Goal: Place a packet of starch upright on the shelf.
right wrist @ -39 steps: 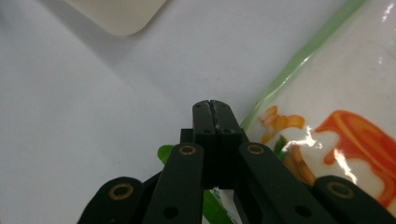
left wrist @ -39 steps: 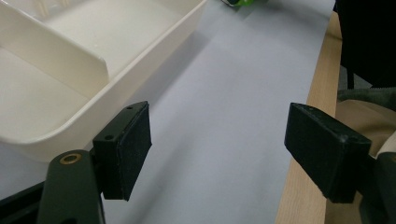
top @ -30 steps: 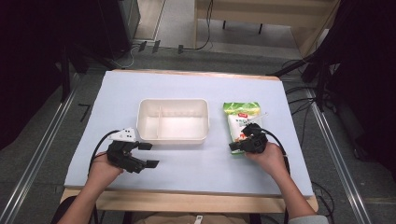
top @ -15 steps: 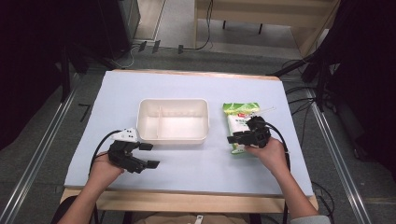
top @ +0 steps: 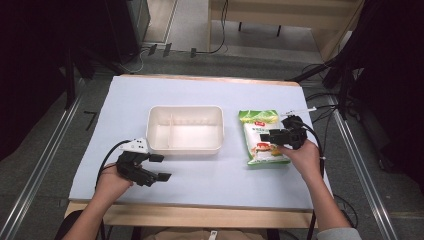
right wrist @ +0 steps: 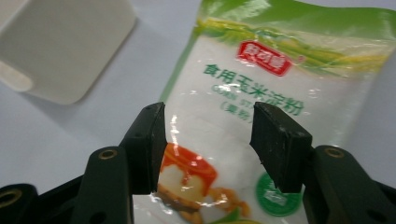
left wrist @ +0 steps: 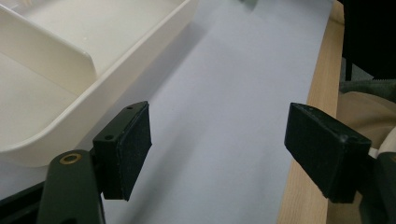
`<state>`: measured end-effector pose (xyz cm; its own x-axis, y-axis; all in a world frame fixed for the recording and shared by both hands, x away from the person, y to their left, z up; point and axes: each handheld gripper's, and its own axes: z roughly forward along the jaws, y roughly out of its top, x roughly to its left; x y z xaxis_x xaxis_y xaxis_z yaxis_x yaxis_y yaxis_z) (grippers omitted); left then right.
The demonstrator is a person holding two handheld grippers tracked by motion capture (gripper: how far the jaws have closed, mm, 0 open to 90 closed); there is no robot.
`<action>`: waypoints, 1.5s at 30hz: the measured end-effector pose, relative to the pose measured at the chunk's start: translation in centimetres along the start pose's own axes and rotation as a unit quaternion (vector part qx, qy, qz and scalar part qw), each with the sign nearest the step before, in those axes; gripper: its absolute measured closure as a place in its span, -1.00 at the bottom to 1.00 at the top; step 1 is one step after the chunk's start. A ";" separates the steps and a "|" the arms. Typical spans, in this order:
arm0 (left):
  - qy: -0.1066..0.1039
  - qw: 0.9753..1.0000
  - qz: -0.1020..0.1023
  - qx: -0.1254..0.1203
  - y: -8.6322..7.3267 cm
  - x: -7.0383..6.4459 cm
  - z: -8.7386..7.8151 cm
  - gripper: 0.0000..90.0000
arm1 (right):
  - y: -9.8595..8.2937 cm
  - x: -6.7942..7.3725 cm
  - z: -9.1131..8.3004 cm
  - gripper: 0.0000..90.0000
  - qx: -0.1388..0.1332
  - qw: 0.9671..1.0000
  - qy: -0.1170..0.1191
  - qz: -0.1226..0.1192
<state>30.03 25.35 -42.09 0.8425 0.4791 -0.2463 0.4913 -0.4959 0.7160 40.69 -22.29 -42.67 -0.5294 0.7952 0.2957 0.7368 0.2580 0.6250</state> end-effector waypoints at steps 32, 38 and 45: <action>0.012 1.000 -0.006 0.001 -0.8 -0.2 -0.8 -0.48 | 2.3 -6.2 4.7 0.11 0.043 0.995 -0.002 0.090; 0.010 1.000 -0.006 0.000 -0.8 -0.3 -0.7 -0.48 | 2.3 -5.4 5.0 0.52 0.052 0.992 0.012 0.116; 0.010 1.000 -0.008 -0.005 -0.9 -0.2 -0.8 -0.48 | 2.6 -4.8 4.7 0.92 0.053 0.992 0.007 0.114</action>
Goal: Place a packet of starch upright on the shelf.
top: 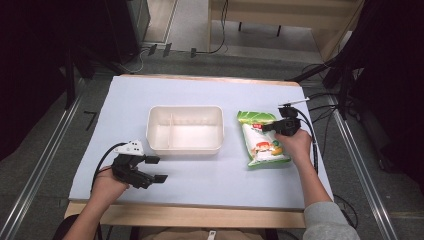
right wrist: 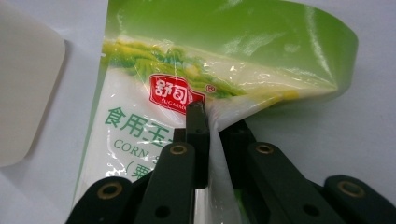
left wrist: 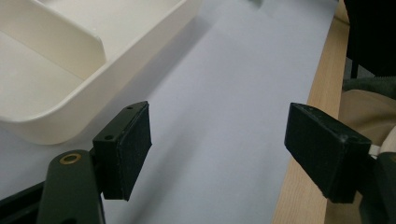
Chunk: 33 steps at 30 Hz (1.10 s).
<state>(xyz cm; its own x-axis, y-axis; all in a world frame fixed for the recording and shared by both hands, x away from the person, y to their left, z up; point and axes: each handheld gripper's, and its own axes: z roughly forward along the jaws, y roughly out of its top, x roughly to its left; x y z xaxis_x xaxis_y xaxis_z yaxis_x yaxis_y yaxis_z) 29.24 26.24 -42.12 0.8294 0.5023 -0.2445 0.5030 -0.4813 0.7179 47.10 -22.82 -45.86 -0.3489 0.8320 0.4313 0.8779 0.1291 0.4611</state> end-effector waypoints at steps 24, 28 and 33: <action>0.005 1.000 -0.005 -0.005 -0.1 0.1 -0.4 -0.47 | 0.0 4.5 -5.7 0.96 -0.059 0.996 0.007 -0.066; 0.004 1.000 -0.004 -0.004 0.0 0.1 -0.4 -0.48 | -0.2 5.3 -6.6 0.96 -0.064 0.995 0.009 -0.074; 0.003 1.000 -0.005 -0.010 -0.1 0.1 -0.5 -0.47 | -0.2 6.3 -7.9 0.96 -0.073 0.994 0.017 -0.084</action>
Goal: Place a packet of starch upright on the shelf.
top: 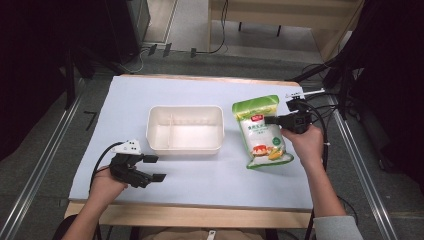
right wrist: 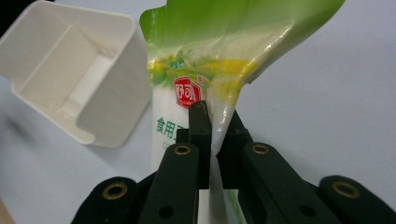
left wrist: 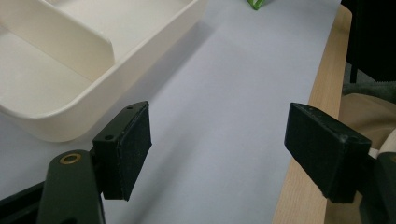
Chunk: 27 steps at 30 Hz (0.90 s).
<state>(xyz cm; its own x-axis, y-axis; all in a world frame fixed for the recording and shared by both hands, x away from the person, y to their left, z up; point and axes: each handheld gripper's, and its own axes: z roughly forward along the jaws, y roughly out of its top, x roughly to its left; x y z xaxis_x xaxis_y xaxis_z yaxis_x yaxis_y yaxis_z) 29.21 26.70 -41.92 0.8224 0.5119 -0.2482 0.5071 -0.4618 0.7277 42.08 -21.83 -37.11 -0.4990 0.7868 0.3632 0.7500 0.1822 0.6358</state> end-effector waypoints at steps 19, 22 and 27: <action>0.003 1.000 -0.002 -0.002 0.0 0.0 -0.1 -0.48 | 0.9 4.3 -4.4 0.97 -0.047 0.998 0.000 -0.052; 0.003 1.000 -0.002 -0.003 0.0 0.0 -0.1 -0.48 | 1.5 5.0 -4.2 0.97 -0.045 0.997 0.002 -0.060; 0.002 1.000 -0.002 -0.003 0.1 -0.1 0.0 -0.48 | 3.3 6.3 -4.0 0.97 -0.045 0.996 0.003 -0.074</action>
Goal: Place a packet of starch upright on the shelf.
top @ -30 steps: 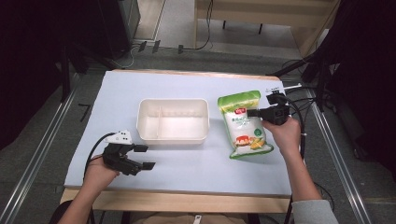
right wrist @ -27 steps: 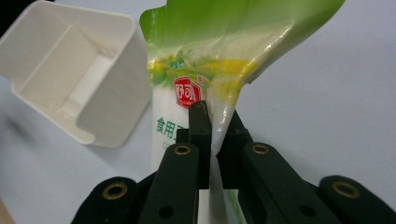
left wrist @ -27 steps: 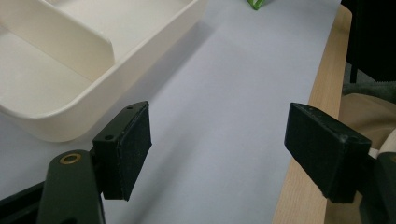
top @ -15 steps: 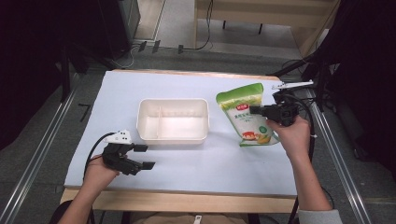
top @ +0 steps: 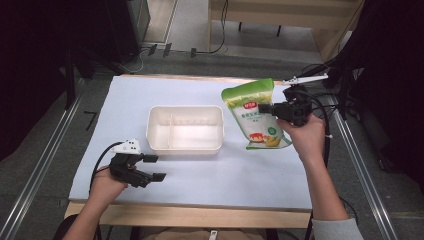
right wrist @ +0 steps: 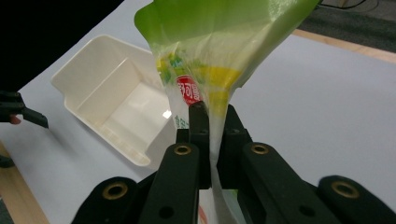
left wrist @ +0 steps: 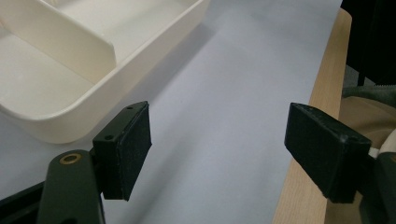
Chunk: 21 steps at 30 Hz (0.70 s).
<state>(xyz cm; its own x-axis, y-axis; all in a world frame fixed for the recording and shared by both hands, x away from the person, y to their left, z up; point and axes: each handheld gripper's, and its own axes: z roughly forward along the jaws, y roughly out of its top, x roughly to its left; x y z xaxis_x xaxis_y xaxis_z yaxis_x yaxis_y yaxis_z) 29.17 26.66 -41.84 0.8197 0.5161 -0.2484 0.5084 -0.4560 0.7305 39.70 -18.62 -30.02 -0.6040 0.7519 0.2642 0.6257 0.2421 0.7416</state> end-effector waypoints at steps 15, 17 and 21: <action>0.000 1.000 -0.007 -0.008 -0.2 0.3 -0.1 -0.48 | 6.3 2.4 1.4 0.97 0.007 1.000 0.010 -0.013; 0.004 1.000 -0.004 -0.003 -0.2 0.2 0.0 -0.48 | 6.9 2.9 1.7 0.97 0.000 1.000 0.022 -0.011; 0.004 1.000 -0.003 -0.003 -0.1 0.1 0.0 -0.48 | 7.8 3.9 2.2 0.97 -0.005 0.999 0.032 -0.013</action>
<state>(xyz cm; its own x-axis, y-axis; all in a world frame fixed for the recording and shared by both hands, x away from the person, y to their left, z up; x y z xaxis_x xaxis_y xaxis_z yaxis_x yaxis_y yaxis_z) 29.22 26.81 -41.97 0.8149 0.5241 -0.2475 0.5112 -0.4487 0.7330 43.31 -12.43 -24.57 -0.6515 0.7037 0.2833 0.6037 0.2548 0.7554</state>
